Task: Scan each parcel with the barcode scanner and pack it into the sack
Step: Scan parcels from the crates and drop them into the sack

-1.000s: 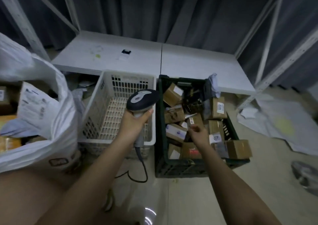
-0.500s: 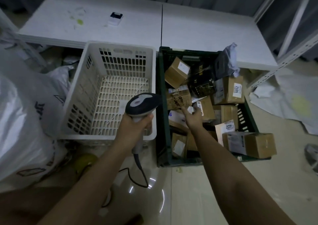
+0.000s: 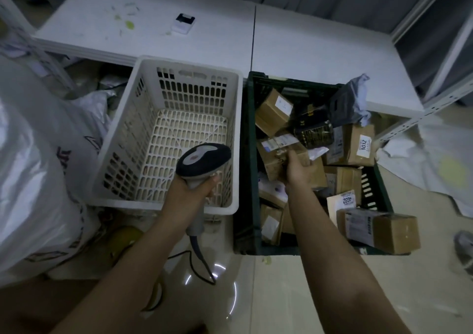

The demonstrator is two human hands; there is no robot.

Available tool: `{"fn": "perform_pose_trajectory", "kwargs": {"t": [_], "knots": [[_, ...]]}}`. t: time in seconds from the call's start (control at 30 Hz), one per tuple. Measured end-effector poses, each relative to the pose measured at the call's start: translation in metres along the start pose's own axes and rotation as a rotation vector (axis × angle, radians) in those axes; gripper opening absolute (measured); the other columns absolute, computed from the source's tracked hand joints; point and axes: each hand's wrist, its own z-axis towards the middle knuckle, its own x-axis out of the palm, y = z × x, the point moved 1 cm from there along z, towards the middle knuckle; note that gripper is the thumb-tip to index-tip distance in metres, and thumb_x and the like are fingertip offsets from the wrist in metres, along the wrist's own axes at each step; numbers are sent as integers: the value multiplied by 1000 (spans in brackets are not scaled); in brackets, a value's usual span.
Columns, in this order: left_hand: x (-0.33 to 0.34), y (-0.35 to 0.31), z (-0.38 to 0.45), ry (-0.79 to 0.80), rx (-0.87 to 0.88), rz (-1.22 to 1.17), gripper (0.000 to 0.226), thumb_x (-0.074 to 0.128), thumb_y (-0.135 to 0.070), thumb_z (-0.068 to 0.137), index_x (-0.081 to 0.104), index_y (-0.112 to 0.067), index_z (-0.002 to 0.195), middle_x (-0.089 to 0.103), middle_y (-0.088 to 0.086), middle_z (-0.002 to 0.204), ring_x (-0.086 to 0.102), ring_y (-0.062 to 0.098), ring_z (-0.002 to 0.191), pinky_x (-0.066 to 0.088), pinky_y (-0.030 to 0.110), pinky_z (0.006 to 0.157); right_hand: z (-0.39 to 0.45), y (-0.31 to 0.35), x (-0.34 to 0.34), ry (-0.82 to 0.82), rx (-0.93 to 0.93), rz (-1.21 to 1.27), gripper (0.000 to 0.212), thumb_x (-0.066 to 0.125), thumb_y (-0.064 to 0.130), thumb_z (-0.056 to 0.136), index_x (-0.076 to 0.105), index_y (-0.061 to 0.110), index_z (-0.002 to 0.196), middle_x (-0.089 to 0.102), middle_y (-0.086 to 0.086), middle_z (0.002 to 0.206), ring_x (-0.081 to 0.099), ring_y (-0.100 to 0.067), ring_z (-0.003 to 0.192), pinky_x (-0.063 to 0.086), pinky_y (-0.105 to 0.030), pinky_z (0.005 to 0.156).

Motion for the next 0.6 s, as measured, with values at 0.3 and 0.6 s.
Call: {"fn": "perform_pose_trajectory", "kwargs": {"t": [0.3, 0.6], "knots": [[6, -23, -34, -14, 66, 10, 8, 67, -13, 89, 65, -11, 96, 65, 4, 76, 63, 10, 65, 54, 31, 68, -81, 13, -98, 203, -239, 14, 68, 66, 17, 90, 26, 25, 144, 61, -7, 127, 61, -20, 113, 52, -45, 97], [-2, -37, -55, 1, 125, -41, 31, 67, -9, 88, 61, 1, 116, 63, 3, 77, 60, 2, 56, 49, 14, 54, -112, 89, -83, 401, -545, -525, 32, 72, 23, 83, 57, 21, 110, 59, 6, 100, 57, -9, 87, 46, -25, 65]]}}
